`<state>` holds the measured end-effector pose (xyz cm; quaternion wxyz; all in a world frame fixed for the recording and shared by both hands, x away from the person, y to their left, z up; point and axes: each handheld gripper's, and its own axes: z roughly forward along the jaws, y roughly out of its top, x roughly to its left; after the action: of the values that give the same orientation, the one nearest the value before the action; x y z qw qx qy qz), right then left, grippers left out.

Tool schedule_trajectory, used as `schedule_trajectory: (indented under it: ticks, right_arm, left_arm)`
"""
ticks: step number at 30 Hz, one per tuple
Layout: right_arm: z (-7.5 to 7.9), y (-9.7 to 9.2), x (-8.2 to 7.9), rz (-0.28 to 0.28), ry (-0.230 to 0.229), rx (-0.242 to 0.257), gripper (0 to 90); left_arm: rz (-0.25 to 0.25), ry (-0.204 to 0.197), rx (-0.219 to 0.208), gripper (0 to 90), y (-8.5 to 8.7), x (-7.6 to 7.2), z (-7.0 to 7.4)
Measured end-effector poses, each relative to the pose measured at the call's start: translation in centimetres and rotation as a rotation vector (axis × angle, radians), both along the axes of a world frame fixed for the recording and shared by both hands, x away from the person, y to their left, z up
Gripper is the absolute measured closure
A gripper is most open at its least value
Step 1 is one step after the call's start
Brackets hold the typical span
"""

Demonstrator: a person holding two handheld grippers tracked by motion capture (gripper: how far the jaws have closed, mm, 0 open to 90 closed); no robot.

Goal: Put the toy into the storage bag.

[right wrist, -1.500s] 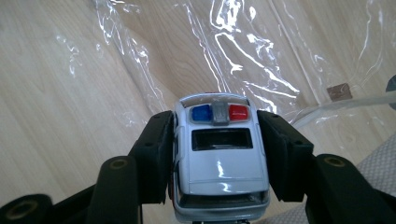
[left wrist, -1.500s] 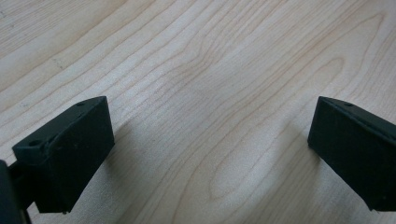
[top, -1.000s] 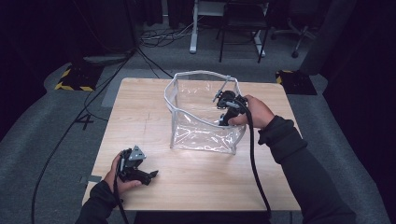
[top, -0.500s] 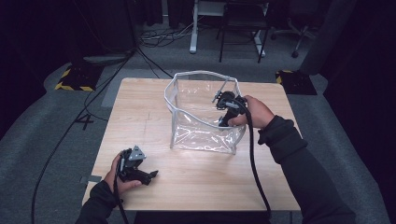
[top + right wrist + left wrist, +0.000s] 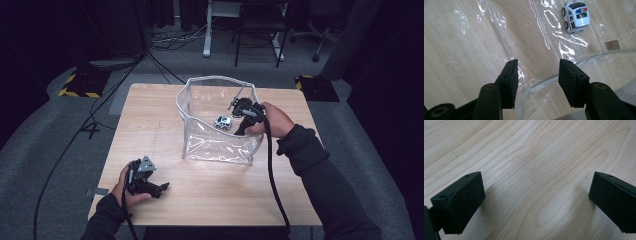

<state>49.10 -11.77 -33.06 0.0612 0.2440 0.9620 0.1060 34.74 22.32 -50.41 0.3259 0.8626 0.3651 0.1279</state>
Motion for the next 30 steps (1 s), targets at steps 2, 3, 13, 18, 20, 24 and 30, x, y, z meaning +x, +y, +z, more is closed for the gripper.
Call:
schedule_trajectory:
  ticks: [2,3,13,18,20,24,30]
  right_arm:
    - [0.0,-0.1,0.0,-0.003,-0.003,0.004,50.5]
    - [0.0,-0.1,0.0,-0.004,-0.002,0.008,50.4]
    - [0.2,-0.4,-0.1,-0.012,-0.043,0.034,46.0]
    - [0.5,-0.6,-0.1,-0.020,-0.073,0.053,42.9]
    - [0.7,-0.7,-0.2,-0.027,-0.087,0.069,41.4]
    - [1.0,-1.1,-0.3,-0.028,-0.125,0.104,38.7]
    - [1.3,-1.6,-0.4,-0.003,-0.217,0.171,34.8]
  left_arm:
    - [0.002,0.000,-0.002,0.6,0.0,0.0,0.0]
    - [0.002,0.000,-0.002,0.6,0.0,0.0,0.0]
    - [0.002,0.000,-0.002,0.6,0.0,0.0,0.0]
    - [0.002,0.005,-0.006,0.6,0.0,0.0,0.0]
    - [0.002,0.000,-0.002,0.5,0.0,0.0,0.0]
    - [0.003,0.002,-0.002,0.6,0.0,0.0,0.0]
    - [0.000,0.006,-0.003,0.5,0.0,0.0,0.0]
